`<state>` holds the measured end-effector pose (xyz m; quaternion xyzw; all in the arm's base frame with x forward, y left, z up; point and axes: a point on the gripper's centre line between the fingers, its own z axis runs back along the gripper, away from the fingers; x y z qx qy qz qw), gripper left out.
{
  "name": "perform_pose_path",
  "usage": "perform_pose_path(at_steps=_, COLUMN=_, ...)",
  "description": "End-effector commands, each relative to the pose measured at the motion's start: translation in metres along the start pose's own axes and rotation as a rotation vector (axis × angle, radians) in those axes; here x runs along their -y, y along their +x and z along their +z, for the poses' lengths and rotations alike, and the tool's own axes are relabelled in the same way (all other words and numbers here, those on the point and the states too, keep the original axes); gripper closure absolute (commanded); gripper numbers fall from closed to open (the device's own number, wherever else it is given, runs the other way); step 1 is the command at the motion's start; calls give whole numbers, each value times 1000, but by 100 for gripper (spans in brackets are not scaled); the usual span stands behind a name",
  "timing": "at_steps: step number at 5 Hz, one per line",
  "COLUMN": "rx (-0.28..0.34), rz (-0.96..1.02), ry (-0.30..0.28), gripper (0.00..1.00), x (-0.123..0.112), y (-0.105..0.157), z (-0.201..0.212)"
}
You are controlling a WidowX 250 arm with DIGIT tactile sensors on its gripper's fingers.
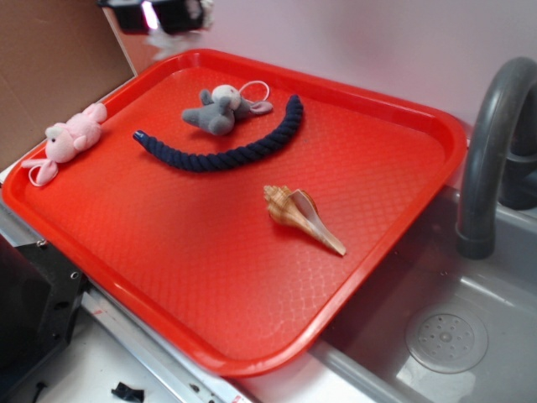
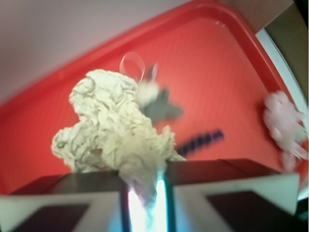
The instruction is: Grab the white paper.
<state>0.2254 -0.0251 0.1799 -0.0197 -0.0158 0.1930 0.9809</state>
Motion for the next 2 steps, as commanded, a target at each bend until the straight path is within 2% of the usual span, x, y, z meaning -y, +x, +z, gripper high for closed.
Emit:
perform_pose_path(at_steps=1, rx=88, rz=-182, ry=-87, gripper=100, x=-16, y=-36, z=41)
perform_pose_path(at_steps=2, rx=96, rz=-203, ry=-82, gripper=100, x=-19, y=-36, z=38)
